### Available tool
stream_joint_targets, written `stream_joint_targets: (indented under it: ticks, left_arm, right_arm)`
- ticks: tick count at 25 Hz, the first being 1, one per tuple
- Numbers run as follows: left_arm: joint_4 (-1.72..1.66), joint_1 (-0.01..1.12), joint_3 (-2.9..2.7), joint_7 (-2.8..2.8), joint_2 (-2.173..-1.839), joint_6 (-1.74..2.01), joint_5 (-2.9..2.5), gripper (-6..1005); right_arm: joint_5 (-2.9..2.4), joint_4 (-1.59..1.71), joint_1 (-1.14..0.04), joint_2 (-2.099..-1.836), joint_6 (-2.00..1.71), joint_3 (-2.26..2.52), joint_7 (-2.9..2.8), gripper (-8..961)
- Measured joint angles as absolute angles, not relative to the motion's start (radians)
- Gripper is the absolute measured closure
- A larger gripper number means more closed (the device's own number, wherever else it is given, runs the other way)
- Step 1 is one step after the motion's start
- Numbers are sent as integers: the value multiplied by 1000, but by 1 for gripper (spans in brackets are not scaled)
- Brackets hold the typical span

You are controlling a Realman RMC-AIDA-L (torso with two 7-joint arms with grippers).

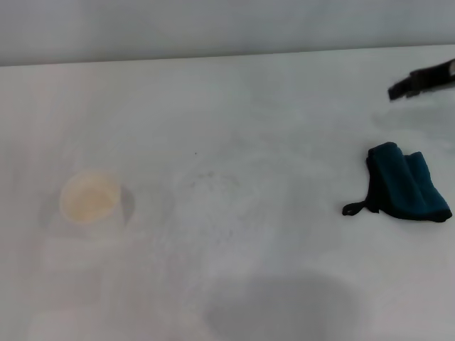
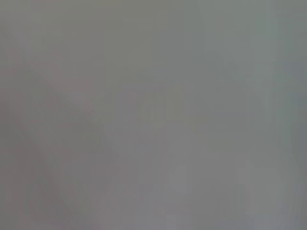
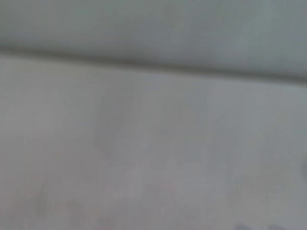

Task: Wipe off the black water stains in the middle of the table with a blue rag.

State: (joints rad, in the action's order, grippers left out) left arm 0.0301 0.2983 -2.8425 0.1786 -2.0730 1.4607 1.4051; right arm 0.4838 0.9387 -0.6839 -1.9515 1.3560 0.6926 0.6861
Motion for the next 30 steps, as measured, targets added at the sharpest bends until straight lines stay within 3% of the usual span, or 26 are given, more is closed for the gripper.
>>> stream_joint_targets:
  ticks: [6,8,17,22,27,30]
  left_arm:
    - [28,307,-2842,179,-2073,1460,1415,119]
    - [24,309,-2842,179,-2074,1459,1440,119]
    - [5,336,-2842,179,-2076,1428,1470,120]
    - [4,353,-2842,179,-2075,1410,1472,120]
    - [9,354,-2843,179,-2075,1408,1473,120]
    - [14,351,-2842,176,-2075,1408,1473,119]
  right_arm:
    - [732,839,-609,-1891,1186,663,826,610]
    - [854,805,-578,-1882,1126,646,928,610]
    - [1419,555,-470,-1892,1060,384,1549,609]
    - [1620,484,-419,-1924,1052,364,1821,609]
    - [1798,463,-393,-2004,1060,362,2146,609]
    - [1899,357,-390,-2012,1097,362,2373,610]
